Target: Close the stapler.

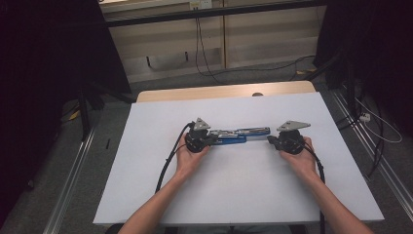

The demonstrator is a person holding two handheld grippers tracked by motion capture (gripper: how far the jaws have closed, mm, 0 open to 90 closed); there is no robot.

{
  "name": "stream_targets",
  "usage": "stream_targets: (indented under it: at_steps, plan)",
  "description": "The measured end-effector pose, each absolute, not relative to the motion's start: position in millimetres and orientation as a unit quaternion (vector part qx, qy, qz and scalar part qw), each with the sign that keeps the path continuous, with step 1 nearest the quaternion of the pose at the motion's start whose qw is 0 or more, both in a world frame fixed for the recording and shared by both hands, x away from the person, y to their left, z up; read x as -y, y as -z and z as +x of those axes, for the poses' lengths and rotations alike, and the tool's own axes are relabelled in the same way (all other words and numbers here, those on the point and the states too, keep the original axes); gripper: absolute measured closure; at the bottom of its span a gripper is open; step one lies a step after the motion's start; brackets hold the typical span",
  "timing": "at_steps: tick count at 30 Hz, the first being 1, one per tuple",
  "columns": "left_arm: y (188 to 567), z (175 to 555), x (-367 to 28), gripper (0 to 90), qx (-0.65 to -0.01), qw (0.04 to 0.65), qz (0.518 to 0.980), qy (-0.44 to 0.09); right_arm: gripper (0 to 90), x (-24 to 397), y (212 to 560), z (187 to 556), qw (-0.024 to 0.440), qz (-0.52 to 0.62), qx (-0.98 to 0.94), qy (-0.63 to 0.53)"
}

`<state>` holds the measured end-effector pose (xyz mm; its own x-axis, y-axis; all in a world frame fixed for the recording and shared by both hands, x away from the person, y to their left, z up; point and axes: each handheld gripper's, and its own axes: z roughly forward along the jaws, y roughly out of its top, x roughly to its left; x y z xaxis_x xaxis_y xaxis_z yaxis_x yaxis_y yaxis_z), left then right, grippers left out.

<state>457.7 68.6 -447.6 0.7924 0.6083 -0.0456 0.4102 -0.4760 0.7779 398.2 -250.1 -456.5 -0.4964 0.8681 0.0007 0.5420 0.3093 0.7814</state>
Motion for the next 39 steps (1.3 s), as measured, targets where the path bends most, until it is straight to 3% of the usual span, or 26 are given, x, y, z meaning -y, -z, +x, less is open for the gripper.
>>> stream_targets:
  at_steps: [39]
  plan:
    - [449.8, 458.6, -66.8, 90.0, -0.3, 0.426, 0.846, -0.111, 90.0, 233.8, 462.1, 415.2, 0.205, 0.468, -0.781, -0.36]
